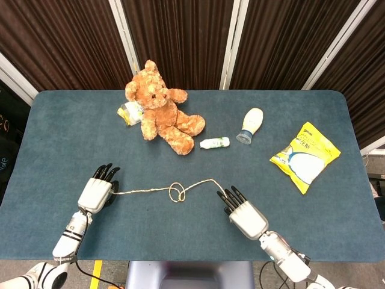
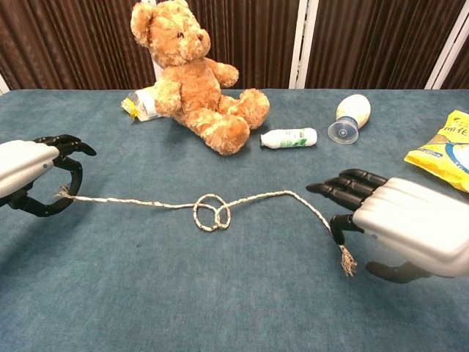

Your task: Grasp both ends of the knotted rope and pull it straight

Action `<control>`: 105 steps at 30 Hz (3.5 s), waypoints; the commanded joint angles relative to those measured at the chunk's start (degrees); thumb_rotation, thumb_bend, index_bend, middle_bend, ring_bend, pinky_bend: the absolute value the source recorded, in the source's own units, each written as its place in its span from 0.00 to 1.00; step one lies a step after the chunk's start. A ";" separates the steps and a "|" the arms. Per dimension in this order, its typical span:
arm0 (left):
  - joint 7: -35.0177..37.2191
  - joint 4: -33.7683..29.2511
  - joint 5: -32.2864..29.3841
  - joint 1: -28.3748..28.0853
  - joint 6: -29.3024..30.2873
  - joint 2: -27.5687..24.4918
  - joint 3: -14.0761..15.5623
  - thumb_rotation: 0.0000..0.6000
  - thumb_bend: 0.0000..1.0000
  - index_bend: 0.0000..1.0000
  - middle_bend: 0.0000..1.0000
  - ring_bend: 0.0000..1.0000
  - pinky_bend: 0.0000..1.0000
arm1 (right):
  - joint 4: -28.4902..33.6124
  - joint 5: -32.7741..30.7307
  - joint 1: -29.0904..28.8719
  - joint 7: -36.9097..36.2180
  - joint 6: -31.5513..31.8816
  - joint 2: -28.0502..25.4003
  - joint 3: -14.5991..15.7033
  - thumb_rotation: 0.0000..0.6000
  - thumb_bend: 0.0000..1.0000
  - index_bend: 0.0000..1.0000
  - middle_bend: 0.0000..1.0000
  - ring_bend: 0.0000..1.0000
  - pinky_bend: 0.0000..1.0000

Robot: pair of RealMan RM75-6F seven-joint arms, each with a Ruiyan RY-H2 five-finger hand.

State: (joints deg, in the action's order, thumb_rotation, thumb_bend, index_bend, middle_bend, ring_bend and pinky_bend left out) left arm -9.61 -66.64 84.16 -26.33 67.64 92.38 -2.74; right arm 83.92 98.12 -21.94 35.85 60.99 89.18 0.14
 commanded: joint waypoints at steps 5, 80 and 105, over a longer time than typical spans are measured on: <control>-0.29 0.00 -0.18 -0.09 0.05 -0.20 -0.18 1.00 0.45 0.62 0.13 0.00 0.12 | -1.43 -2.09 -0.87 0.88 -0.82 0.37 -0.10 1.00 0.38 0.54 0.00 0.00 0.00; 0.22 3.71 -4.30 -0.07 -1.55 -4.14 -2.05 1.00 0.45 0.62 0.13 0.00 0.13 | -9.51 -7.41 -1.31 -17.94 9.52 -3.83 -1.14 1.00 0.56 0.78 0.14 0.00 0.00; -4.81 11.85 -12.35 -2.24 -8.73 -2.77 -5.43 1.00 0.45 0.62 0.14 0.01 0.13 | -19.60 -12.28 0.01 -27.88 8.92 -7.34 -3.13 1.00 0.56 0.78 0.15 0.00 0.00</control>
State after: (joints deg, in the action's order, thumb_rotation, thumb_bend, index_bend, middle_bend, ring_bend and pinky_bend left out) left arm -14.61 -55.54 72.38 -28.44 59.69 89.34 -8.07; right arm 64.85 86.11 -22.06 8.35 70.15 81.86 -3.04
